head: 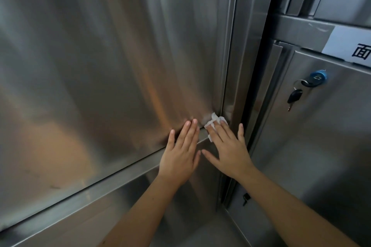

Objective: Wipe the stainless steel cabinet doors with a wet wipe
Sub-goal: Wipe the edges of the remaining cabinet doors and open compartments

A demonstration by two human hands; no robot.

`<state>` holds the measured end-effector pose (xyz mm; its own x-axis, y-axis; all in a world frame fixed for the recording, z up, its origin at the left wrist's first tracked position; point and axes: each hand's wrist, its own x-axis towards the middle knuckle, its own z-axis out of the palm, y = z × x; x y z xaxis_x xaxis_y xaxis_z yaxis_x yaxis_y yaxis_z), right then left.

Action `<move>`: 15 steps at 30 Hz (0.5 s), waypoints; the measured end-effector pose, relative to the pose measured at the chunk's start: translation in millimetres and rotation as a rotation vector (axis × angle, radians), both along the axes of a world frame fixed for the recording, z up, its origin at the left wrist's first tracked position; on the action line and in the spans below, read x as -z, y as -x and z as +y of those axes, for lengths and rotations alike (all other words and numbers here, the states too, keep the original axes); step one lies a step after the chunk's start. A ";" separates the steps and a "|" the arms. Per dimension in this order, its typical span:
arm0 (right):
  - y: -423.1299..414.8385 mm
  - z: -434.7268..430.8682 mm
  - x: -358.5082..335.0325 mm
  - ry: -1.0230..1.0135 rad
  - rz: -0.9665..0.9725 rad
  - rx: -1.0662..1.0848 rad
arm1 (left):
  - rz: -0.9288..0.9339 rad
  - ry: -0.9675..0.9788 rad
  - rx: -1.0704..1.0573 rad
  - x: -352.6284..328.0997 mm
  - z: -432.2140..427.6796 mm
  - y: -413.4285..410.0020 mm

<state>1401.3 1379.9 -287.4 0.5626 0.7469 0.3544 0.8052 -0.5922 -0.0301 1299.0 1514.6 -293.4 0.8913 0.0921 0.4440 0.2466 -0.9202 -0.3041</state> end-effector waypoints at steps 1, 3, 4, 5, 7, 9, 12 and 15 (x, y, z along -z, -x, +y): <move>1.2 -0.1 0.5 0.002 0.008 0.005 | 0.002 0.000 0.003 0.2 0.4 0.0; 2.6 -1.0 0.7 0.004 0.025 0.005 | 0.001 0.004 0.004 -0.7 0.2 0.1; 2.9 -1.9 0.6 0.005 0.028 0.002 | 0.003 0.005 0.000 -1.7 -0.3 0.3; 2.9 -3.2 0.4 0.005 0.028 -0.003 | 0.007 0.003 -0.005 -2.7 -0.9 0.5; 2.1 -6.2 0.8 0.006 0.014 -0.020 | 0.017 -0.003 -0.011 -4.0 -1.5 0.9; 0.3 -9.0 2.4 -0.005 -0.012 -0.050 | 0.027 -0.002 -0.018 -4.6 -2.3 1.3; -3.3 -12.1 4.0 -0.036 -0.051 -0.090 | 0.050 0.004 -0.049 -6.5 -4.9 2.2; -7.4 -14.4 7.2 -0.053 -0.086 -0.127 | 0.057 -0.005 -0.073 -7.0 -7.3 2.1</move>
